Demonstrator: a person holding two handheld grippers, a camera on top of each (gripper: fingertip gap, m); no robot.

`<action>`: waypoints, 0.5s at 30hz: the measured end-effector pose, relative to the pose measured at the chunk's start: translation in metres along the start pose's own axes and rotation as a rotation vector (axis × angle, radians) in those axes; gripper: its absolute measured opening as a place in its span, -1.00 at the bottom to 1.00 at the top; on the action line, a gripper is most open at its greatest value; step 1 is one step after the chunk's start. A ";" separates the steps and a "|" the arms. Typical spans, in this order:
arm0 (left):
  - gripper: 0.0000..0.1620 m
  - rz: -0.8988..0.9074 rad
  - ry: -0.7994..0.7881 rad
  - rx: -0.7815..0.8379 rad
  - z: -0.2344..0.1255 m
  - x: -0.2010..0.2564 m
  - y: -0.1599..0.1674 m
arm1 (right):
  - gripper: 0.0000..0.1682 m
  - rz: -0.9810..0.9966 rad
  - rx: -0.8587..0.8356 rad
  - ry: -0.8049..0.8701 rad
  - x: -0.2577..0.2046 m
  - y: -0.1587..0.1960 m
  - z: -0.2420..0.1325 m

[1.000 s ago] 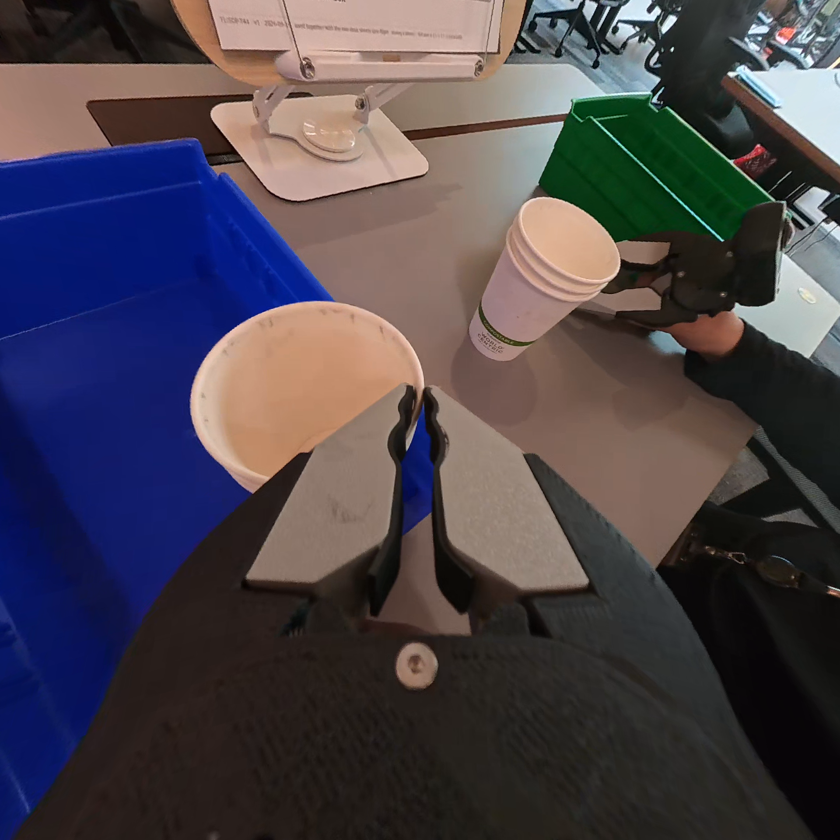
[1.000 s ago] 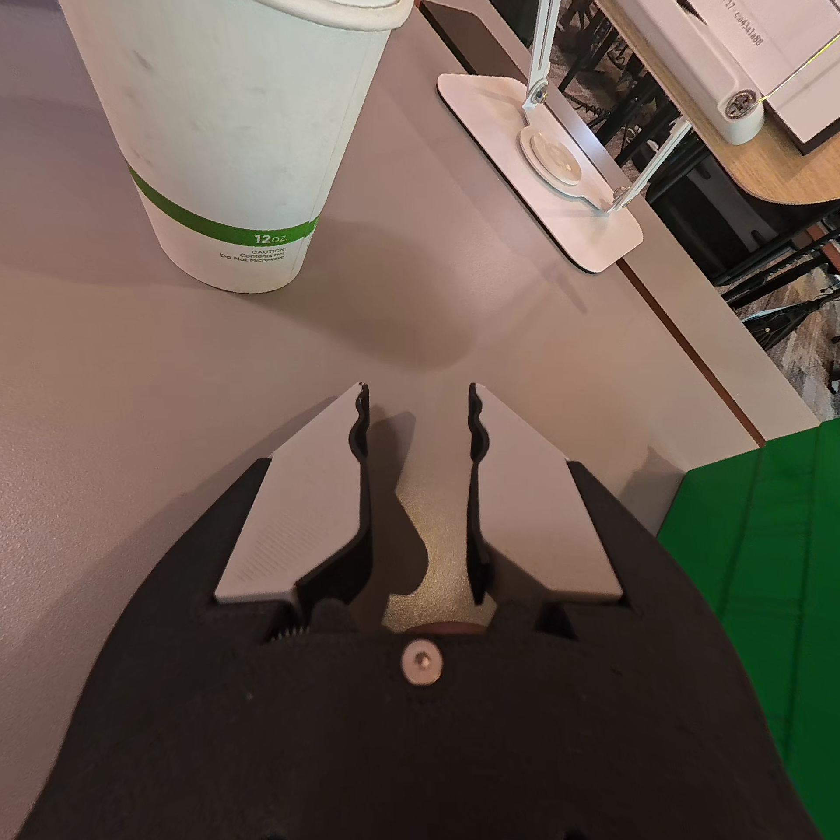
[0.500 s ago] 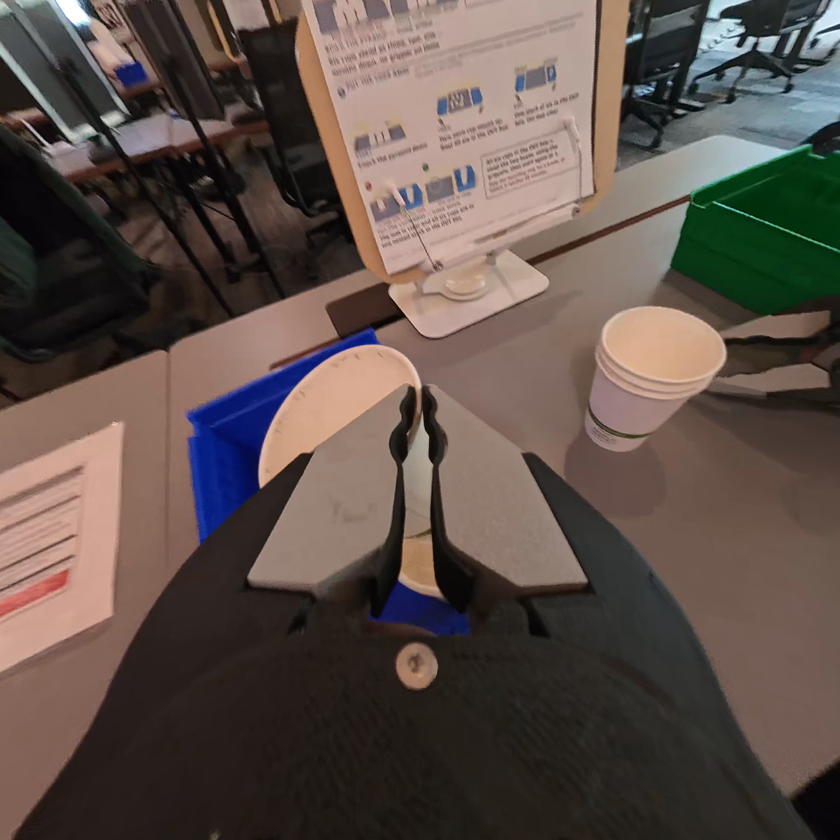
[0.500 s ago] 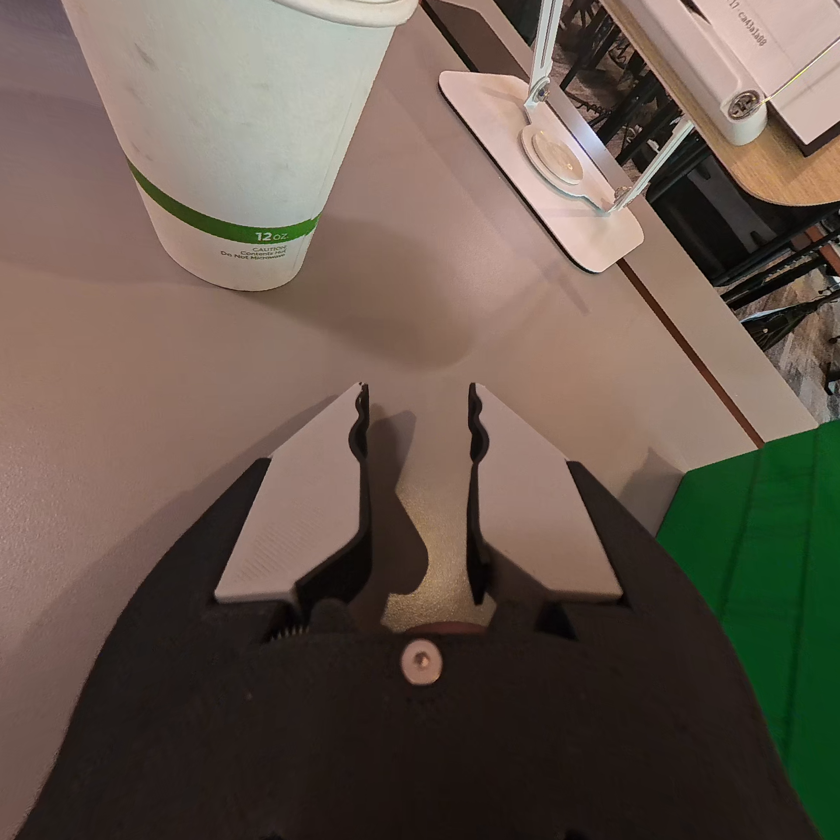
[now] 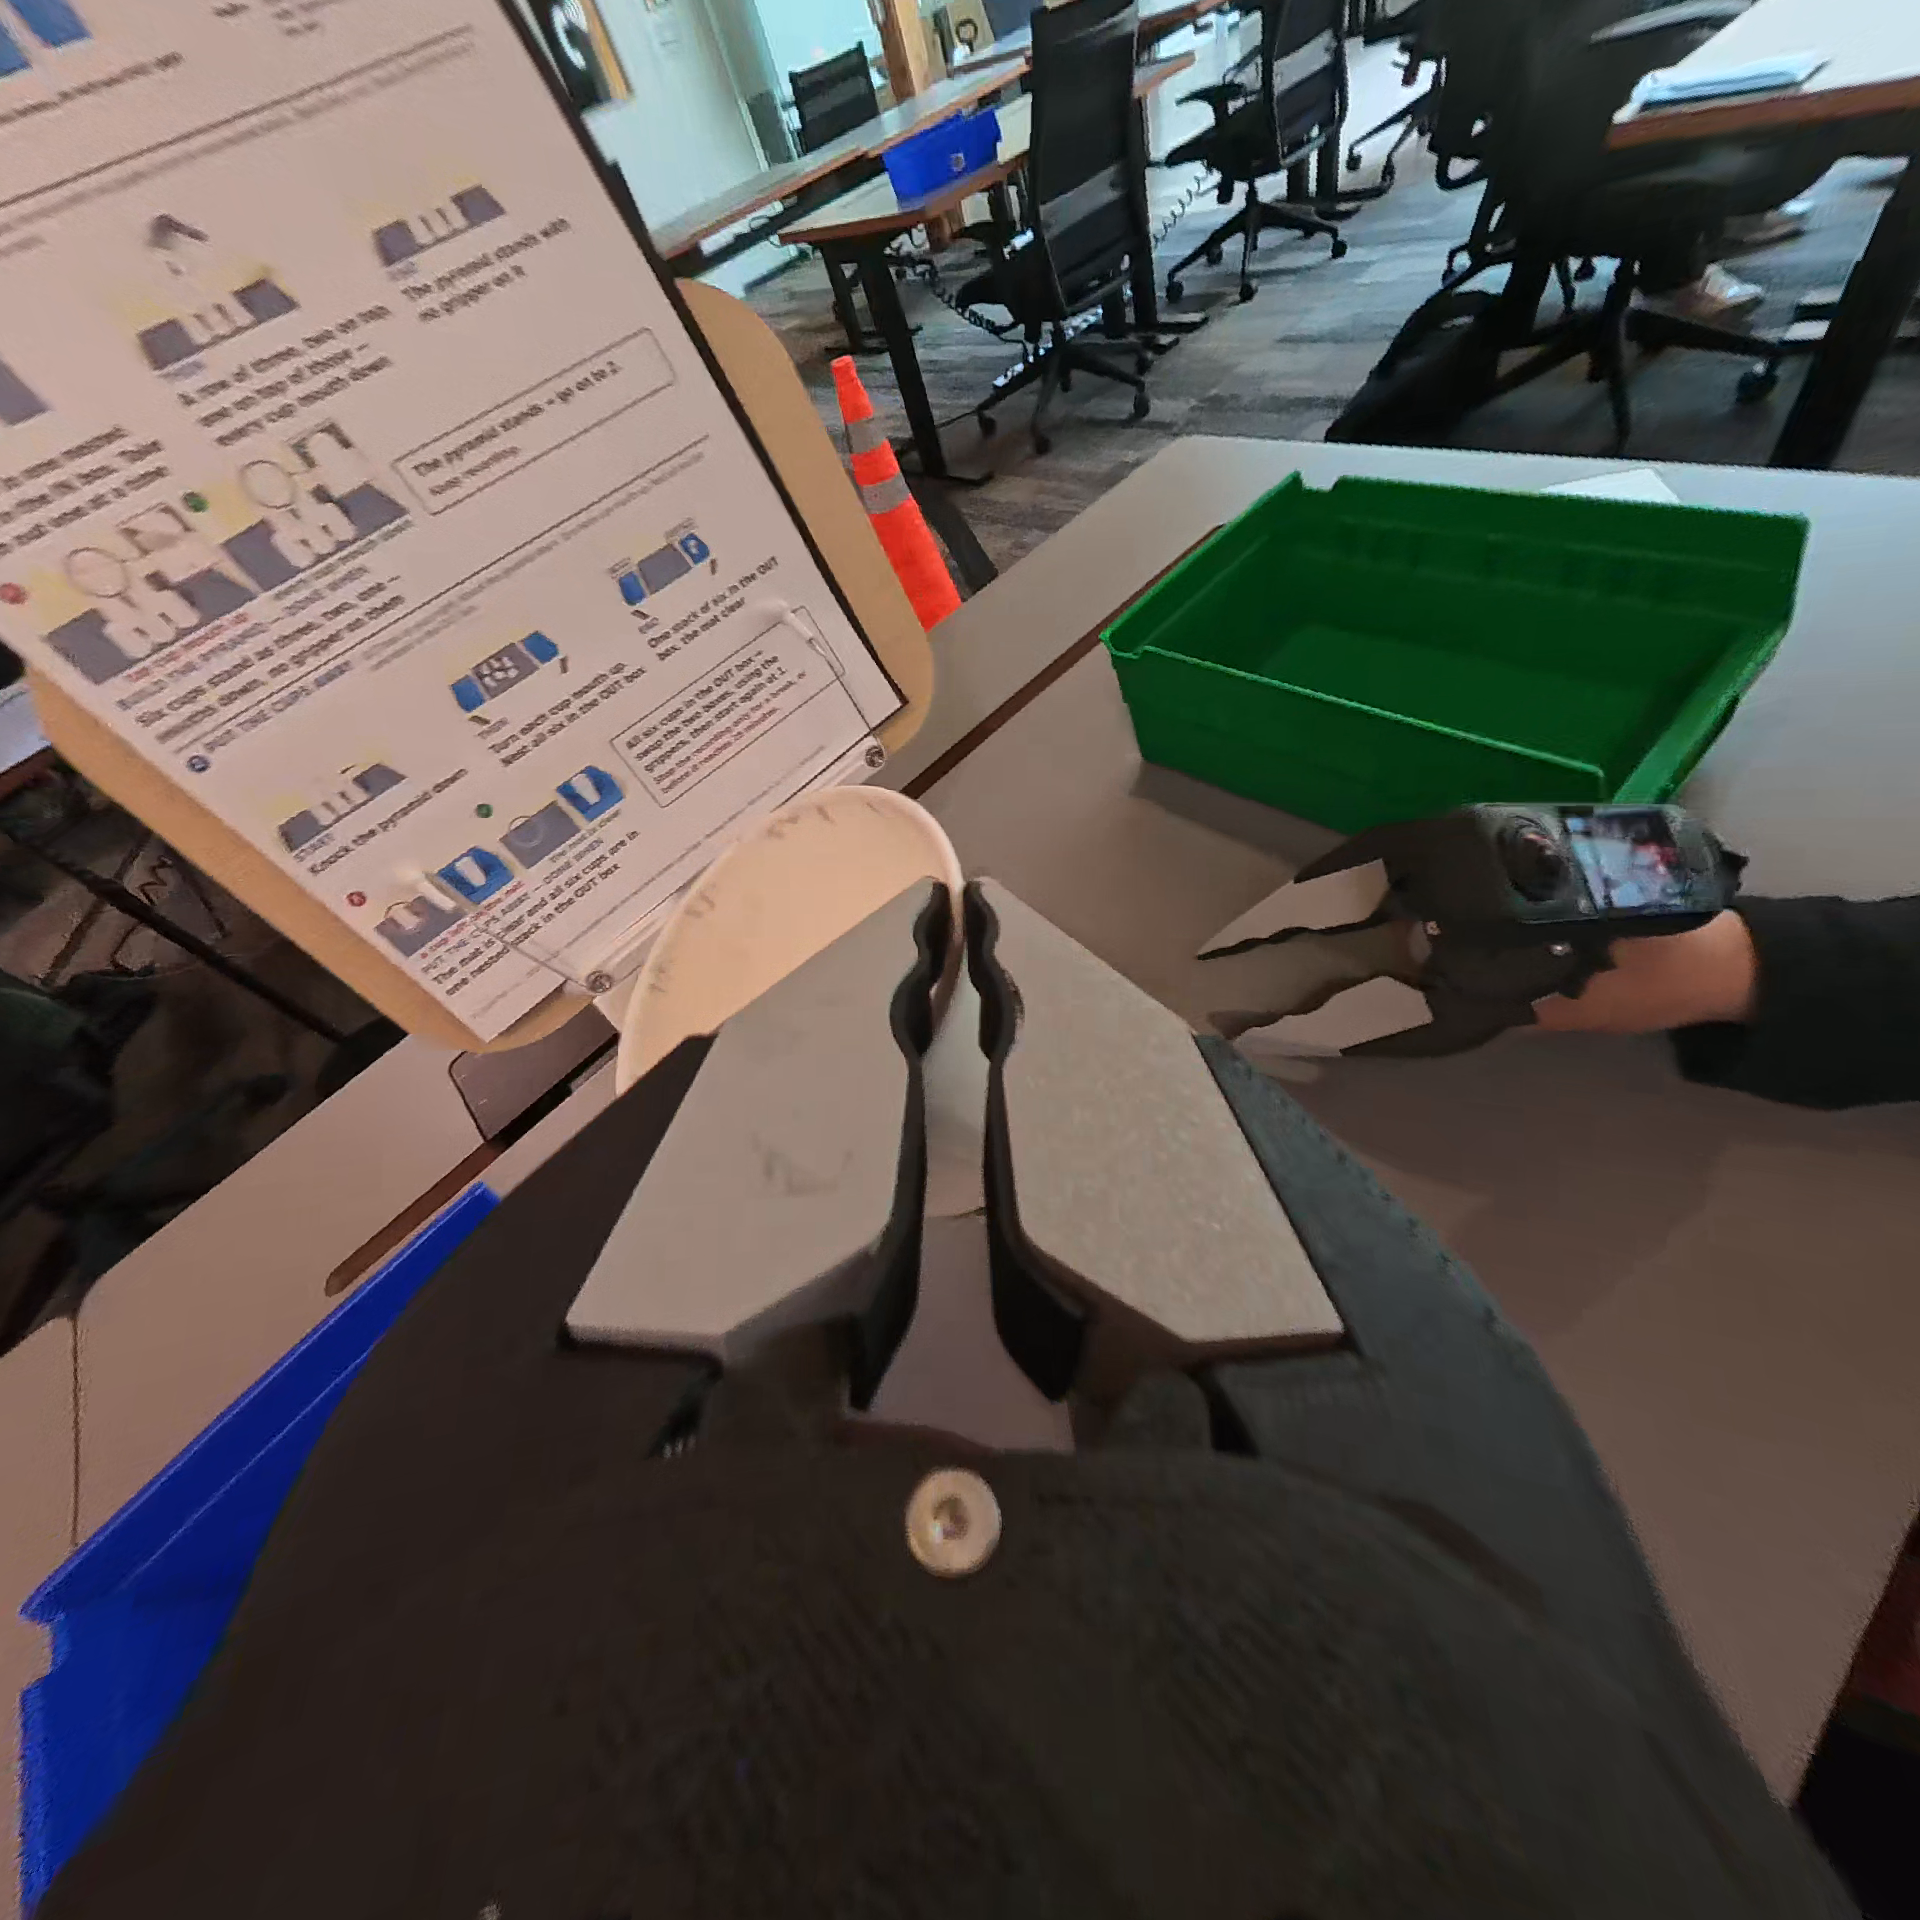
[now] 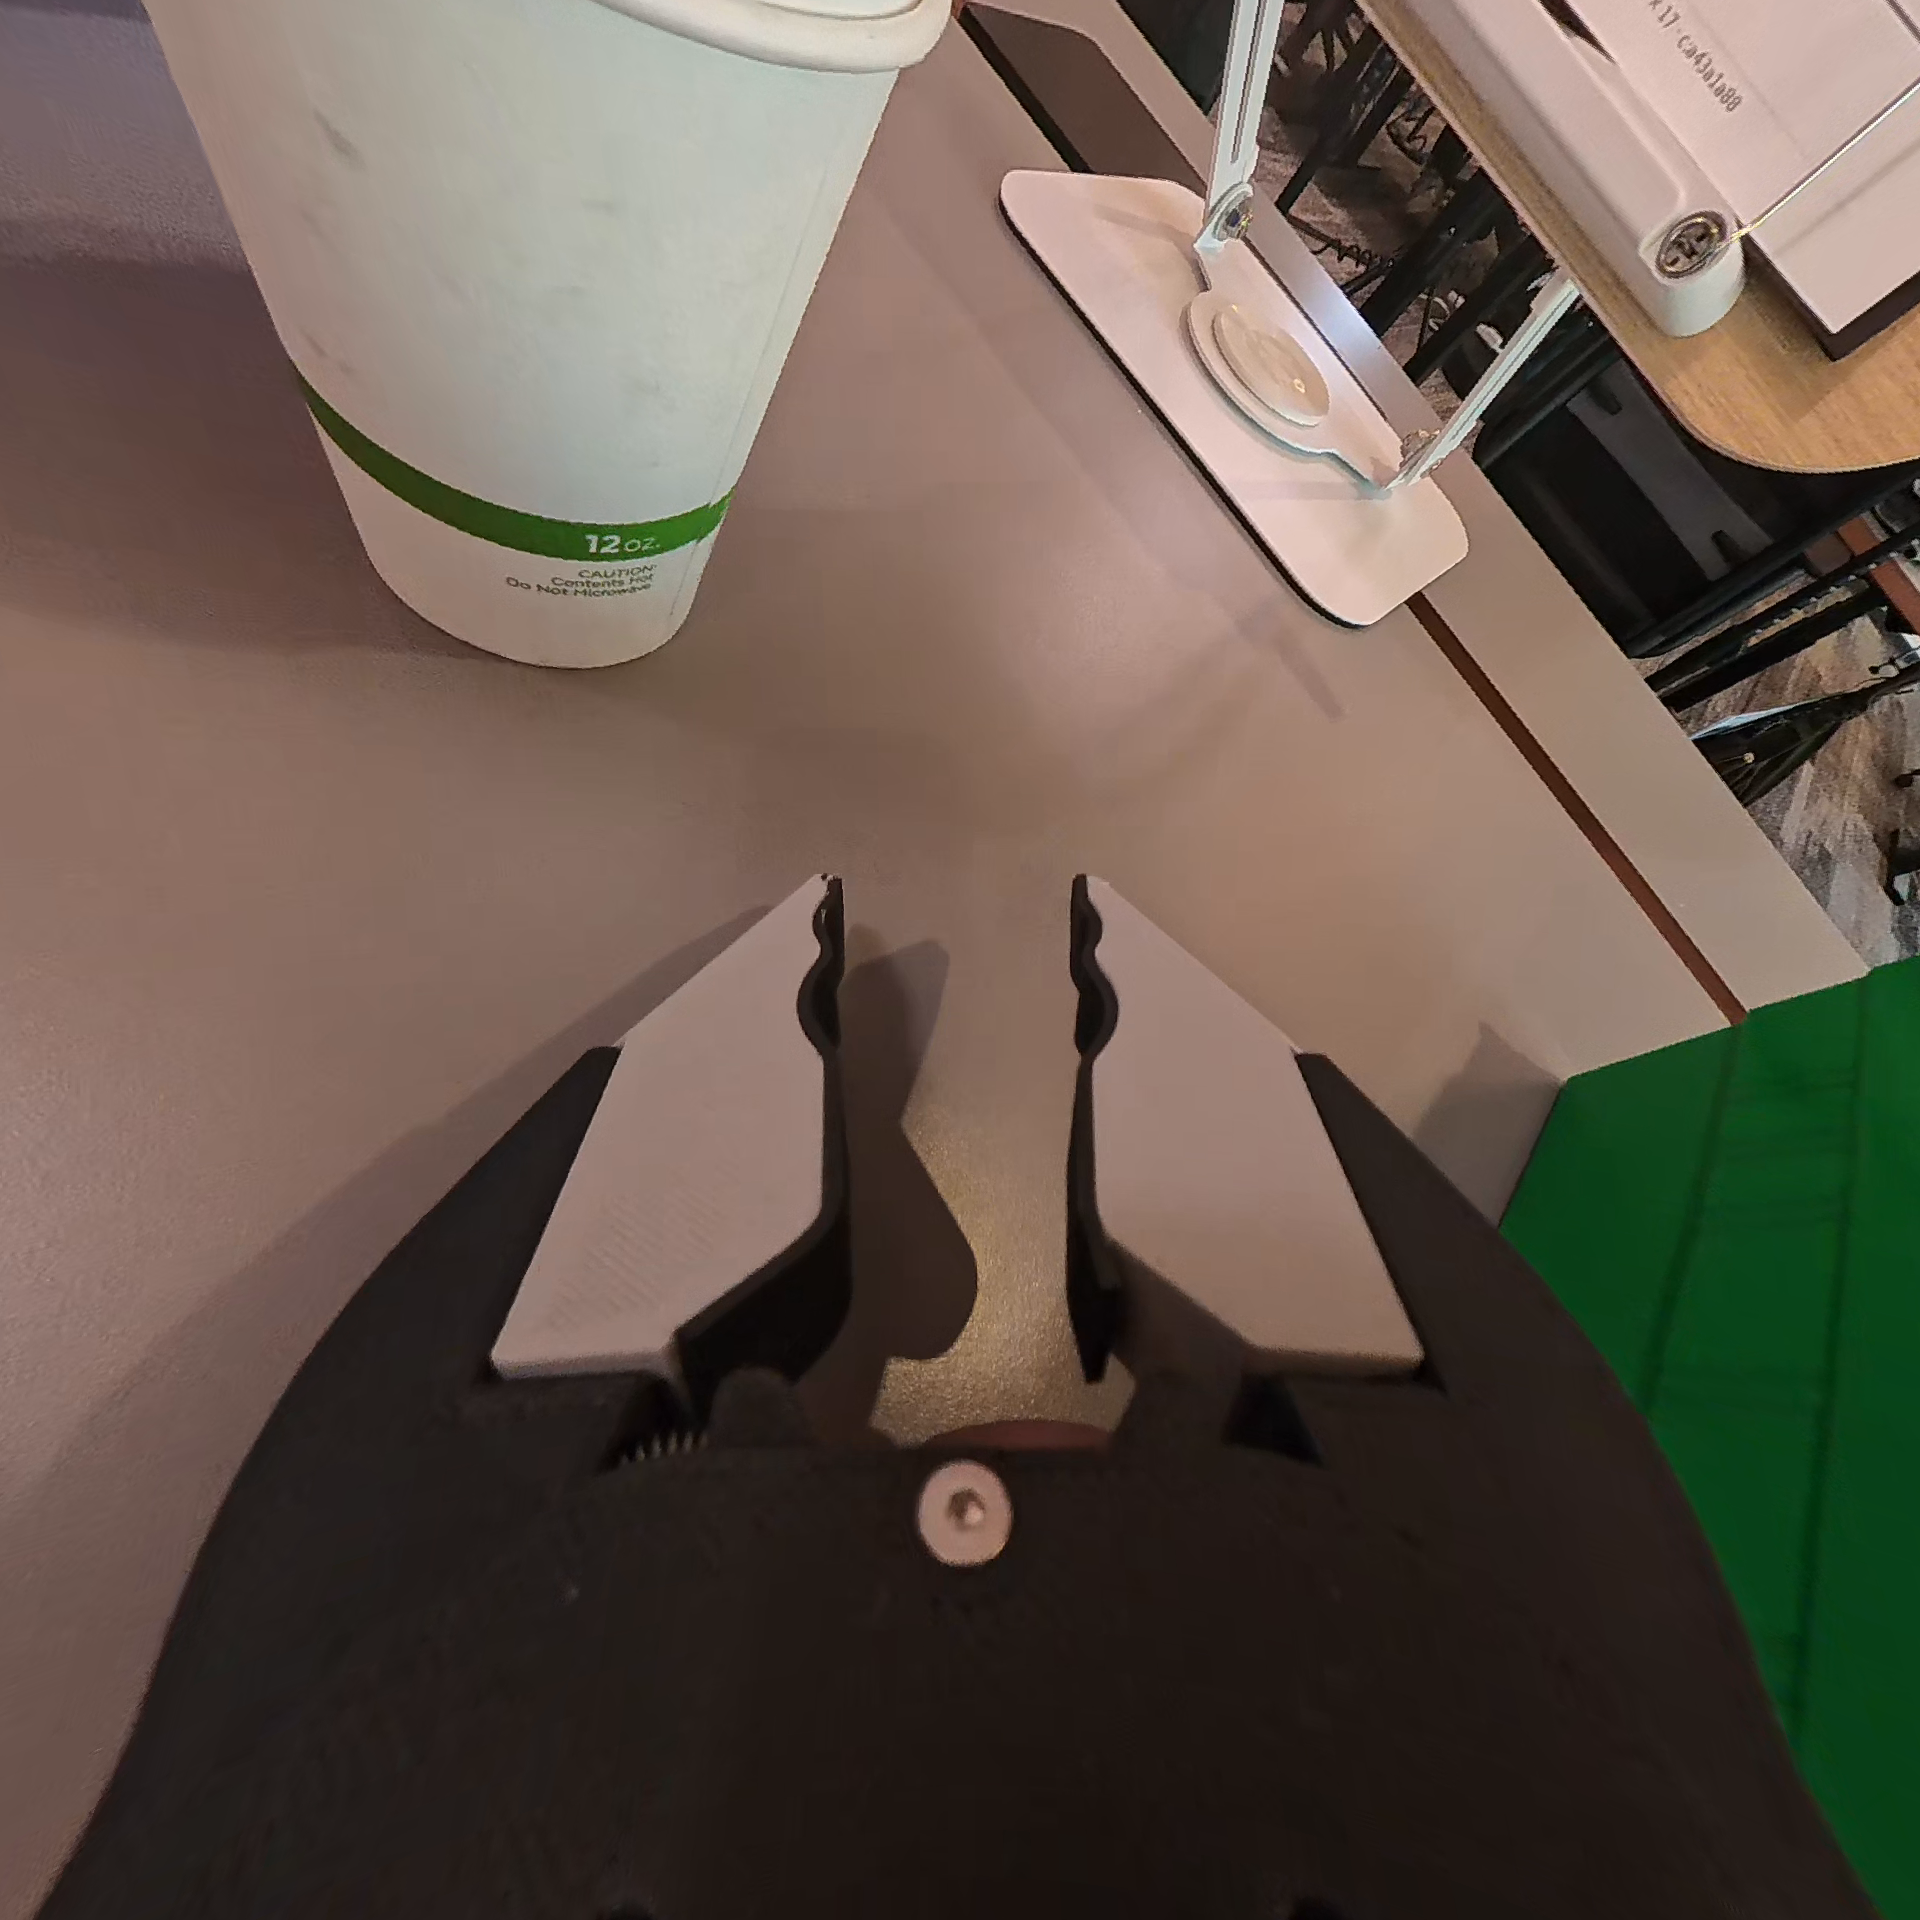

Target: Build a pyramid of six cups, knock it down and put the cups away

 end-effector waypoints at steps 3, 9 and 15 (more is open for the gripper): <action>-0.99 0.033 0.019 -0.042 0.027 0.014 0.004 | -0.51 0.002 0.002 -0.003 0.000 0.000 0.000; -0.99 -0.015 0.066 -0.104 0.064 0.026 0.027 | -0.51 -0.008 0.001 -0.004 -0.001 0.000 0.000; -0.76 -0.045 0.152 -0.178 0.070 0.041 0.049 | -0.51 -0.001 0.002 -0.006 0.000 0.000 0.000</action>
Point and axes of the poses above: each gripper's, where its closed fingertips meet, z out along the fingers, y out of its underside, x = y × z across the jaws, the point moved 6 cm from there along -z, back along the fingers, and after that the axes turned 4 degrees about z, right-handed, at the moved point
